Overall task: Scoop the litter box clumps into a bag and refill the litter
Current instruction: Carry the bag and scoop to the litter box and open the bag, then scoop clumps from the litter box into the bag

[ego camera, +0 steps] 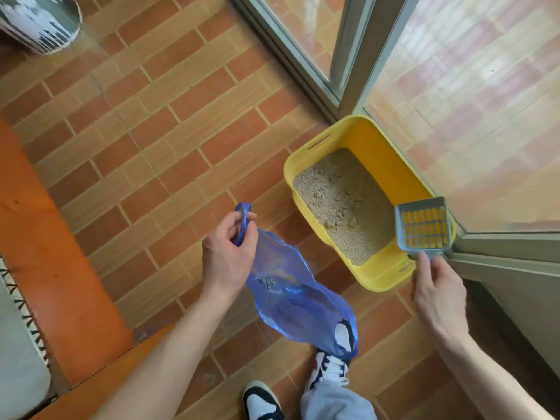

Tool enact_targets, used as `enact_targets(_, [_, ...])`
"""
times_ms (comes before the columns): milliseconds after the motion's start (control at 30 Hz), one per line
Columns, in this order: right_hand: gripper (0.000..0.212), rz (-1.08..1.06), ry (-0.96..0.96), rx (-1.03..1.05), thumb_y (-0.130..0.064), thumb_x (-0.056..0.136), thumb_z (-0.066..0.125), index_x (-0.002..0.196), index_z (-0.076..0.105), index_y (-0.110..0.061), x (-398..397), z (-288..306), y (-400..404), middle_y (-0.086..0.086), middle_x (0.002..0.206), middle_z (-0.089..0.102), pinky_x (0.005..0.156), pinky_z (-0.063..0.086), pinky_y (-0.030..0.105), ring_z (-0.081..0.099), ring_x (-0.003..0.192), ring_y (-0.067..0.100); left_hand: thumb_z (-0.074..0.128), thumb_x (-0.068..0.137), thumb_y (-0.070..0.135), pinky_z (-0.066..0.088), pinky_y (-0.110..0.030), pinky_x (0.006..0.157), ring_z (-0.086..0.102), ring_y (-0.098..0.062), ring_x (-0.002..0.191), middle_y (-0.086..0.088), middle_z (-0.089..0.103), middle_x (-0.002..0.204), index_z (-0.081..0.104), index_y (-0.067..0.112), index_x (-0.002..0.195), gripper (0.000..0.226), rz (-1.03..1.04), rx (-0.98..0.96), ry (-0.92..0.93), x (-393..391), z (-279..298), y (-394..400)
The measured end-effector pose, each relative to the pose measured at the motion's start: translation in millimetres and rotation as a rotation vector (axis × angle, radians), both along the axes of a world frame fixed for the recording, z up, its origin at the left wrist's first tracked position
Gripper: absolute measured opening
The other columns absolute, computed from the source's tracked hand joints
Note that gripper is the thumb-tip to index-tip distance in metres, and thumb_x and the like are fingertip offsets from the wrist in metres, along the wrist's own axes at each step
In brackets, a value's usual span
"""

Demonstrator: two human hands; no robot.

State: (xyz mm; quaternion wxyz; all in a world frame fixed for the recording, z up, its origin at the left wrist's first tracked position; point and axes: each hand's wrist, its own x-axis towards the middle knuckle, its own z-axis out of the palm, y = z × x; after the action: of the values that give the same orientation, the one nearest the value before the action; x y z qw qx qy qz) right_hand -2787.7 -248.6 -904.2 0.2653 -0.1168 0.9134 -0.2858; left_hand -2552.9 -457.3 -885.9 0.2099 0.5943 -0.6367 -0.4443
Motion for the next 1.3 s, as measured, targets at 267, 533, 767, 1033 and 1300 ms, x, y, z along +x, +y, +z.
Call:
enact_targets(267, [0.035,0.316,0.064,0.185,-0.037,0.102,0.052,0.083,0.061,-0.009,-33,-110,-76,0.008,0.073,0.065,0.052,0.041,0.035,0.059,0.061,0.025,0.051,0.106,0.034,0.033,-0.031,0.057,0.036,-0.008,0.053,0.014,0.040,0.051,0.071,0.024,0.101,0.023,-0.199,0.033,0.100,-24,-19,-24])
enact_targets(533, [0.028,0.606,0.368,0.285,-0.037,0.101,0.051,0.083,0.053,-0.016,-52,-191,-132,0.004,0.069,0.057,0.048,0.034,0.030,0.051,0.058,0.025,0.054,0.095,0.041,0.023,-0.028,0.051,0.028,-0.015,0.048,0.012,0.037,0.051,0.057,0.011,0.079,0.035,-0.176,-0.011,0.249,-35,-68,-46])
enact_targets(767, [0.030,0.665,0.390,0.347,-0.042,0.100,0.051,0.081,0.046,-0.020,-50,-236,-133,0.002,0.070,0.050,0.054,0.034,0.031,0.047,0.068,0.030,0.054,0.104,0.018,0.026,-0.018,0.041,0.028,-0.013,0.043,-0.006,0.037,0.058,0.057,0.000,0.088,0.024,-0.296,0.010,0.348,-49,-96,-66])
enact_targets(1033, [0.041,0.722,0.358,0.356,-0.032,0.098,0.056,0.063,0.042,-0.017,-65,-255,-152,-0.006,0.057,0.039,0.045,0.017,0.029,0.042,0.055,0.018,0.052,0.105,0.034,0.038,-0.033,0.048,0.038,-0.020,0.042,0.006,0.039,0.047,0.072,0.023,0.095,0.025,-0.527,-0.158,0.276,-61,-109,-78])
enact_targets(1300, [0.038,0.688,0.224,0.169,-0.024,0.095,0.060,0.063,0.048,-0.008,-68,-281,-164,0.000,0.052,0.034,0.039,0.028,0.020,0.028,0.045,0.010,0.053,0.101,0.038,0.021,-0.021,0.041,0.024,-0.010,0.044,0.005,0.030,0.050,0.070,0.020,0.090,0.027,-0.557,-0.365,0.118,-63,-104,-73])
